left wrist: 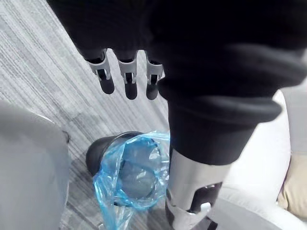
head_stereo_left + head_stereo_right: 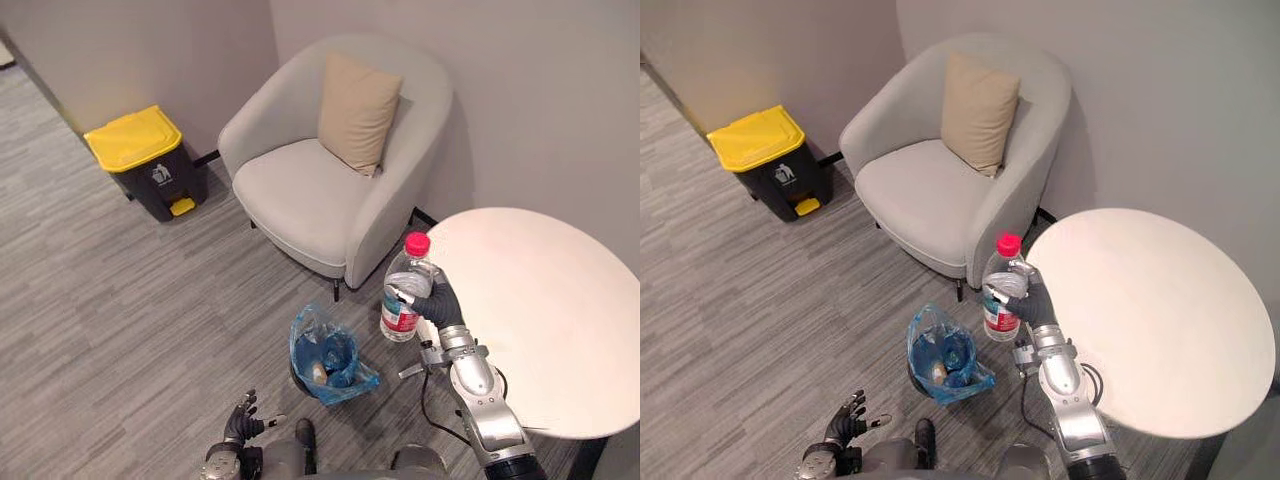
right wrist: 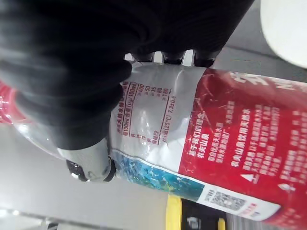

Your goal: Gather rubbish on tea table into small bin, then transfer packed bag to large trash can.

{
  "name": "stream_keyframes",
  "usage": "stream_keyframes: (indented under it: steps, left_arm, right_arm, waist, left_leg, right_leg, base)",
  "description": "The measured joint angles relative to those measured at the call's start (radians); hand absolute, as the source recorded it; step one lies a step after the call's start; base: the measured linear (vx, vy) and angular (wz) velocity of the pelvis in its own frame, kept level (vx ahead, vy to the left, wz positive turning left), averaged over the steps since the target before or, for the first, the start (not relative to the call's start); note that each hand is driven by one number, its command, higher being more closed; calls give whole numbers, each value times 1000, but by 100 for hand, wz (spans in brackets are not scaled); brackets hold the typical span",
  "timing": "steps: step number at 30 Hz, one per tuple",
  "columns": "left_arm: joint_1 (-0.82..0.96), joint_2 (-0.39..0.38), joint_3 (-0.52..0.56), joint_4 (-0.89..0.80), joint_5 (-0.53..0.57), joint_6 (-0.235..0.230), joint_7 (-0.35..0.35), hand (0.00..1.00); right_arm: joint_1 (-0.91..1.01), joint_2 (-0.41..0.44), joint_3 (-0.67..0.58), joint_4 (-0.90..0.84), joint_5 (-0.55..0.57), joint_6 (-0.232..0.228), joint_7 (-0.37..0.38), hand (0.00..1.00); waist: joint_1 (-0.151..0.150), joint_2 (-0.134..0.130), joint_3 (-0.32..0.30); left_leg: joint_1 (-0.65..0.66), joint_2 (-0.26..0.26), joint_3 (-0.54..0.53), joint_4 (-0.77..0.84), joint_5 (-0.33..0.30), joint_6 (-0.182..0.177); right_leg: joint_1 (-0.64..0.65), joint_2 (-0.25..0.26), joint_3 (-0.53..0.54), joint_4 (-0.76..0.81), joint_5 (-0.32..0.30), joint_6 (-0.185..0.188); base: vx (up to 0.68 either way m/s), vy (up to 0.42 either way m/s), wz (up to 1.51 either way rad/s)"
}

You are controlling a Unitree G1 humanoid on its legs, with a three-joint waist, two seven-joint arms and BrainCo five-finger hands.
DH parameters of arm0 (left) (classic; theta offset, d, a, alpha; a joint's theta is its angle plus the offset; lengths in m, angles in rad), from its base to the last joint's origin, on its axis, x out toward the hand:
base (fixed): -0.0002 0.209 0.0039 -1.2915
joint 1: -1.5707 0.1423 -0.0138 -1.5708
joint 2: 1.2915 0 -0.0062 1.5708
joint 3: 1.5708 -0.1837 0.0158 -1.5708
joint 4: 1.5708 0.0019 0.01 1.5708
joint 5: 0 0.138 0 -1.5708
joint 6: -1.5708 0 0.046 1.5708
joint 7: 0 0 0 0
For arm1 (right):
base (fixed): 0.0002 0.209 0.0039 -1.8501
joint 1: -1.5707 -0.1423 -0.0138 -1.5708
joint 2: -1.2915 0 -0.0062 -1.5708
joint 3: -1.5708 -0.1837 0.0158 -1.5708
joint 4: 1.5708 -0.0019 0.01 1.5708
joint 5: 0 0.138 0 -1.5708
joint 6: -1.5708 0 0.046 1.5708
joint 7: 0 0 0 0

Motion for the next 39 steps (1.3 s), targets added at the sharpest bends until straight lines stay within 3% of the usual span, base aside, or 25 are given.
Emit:
stream_keyframes:
  steps: [2,3,4,5,7,11,20,26,28,30,32,39]
  left_arm:
    - [-13,8,-6,0,1,-1,0,0]
    - [-17,15,-7,-1,5,-4,-1,0]
    - [-31,5,-7,17,7,-1,0,0]
    - [-24,-14,-7,9,8,-5,-2,0]
    - [-11,-16,-2,10,13,-4,-1,0]
    - [-5,-15,5,19,27,-3,-4,0]
    - [-9,-10,15,30,27,-3,-3,0]
    - [-95,-10,47,21,25,-4,4,0]
    - [-113,-11,49,13,25,-4,8,0]
    - [-123,-15,51,-31,19,-6,21,0]
    - [-124,-21,55,-53,0,-13,23,0]
    - [-257,-54,107,-110,-18,-26,46,0]
  right_arm:
    - [1,0,1,0,0,0,6,100]
    - [1,5,0,-2,0,-1,5,100]
    - [1,1,-5,3,0,-2,5,100]
    - [6,-8,-8,10,0,0,7,100]
    - [5,-4,-9,10,0,0,8,100]
    - [41,-3,-27,10,1,0,12,100]
    - [65,-8,2,77,43,-1,53,100]
    - [-113,-39,116,154,52,0,53,100]
    - [-140,-39,132,155,52,0,51,100]
    - [-185,-32,172,154,52,0,45,100]
    - [-214,-24,192,152,51,0,35,100]
    - [-374,-14,196,153,41,16,-34,100]
  waist:
    - [-2,-13,-4]
    - [-1,-41,-5]
    - [-7,-33,7]
    - [2,-9,3]
    - [3,6,3]
    - [0,8,2]
    - [3,17,9]
    - [18,57,142]
    - [35,55,172]
    - [33,47,202]
    - [34,57,219]
    - [58,54,286]
  left_leg:
    - [-2,-6,-31,11,4,-15]
    - [-11,-36,-49,42,-9,-32]
    - [-15,-42,-78,73,-24,-36]
    - [-24,-24,-71,82,-31,-48]
    - [-30,-3,-74,73,-35,-50]
    - [-8,23,-87,45,-32,-64]
    - [-40,14,-122,60,-31,-67]
    - [-266,7,-116,308,-96,-81]
    - [-312,11,-97,345,-107,-73]
    - [-379,23,-35,380,-107,-72]
    - [-430,57,0,460,-135,-60]
    - [-716,81,8,626,-148,-53]
  right_leg:
    - [-21,36,41,-99,19,11]
    - [-19,34,52,-204,122,12]
    - [-7,20,41,-191,161,27]
    - [7,36,29,-219,163,24]
    - [11,56,18,-245,170,15]
    - [65,85,-5,-317,193,5]
    - [82,79,-41,-345,203,9]
    - [-138,54,-51,-76,125,2]
    - [-189,48,-42,-20,100,9]
    - [-272,22,-35,17,91,4]
    - [-335,21,-36,82,86,2]
    - [-611,4,-31,241,79,5]
  base:
    - [131,-75,82]
    - [164,-124,105]
    - [140,-115,84]
    - [128,-118,50]
    - [91,-117,4]
    - [55,-77,5]
    - [-6,7,13]
    - [-194,23,16]
    - [-314,-8,4]
    - [-259,2,16]
    - [-162,21,-1]
    - [-152,5,-1]
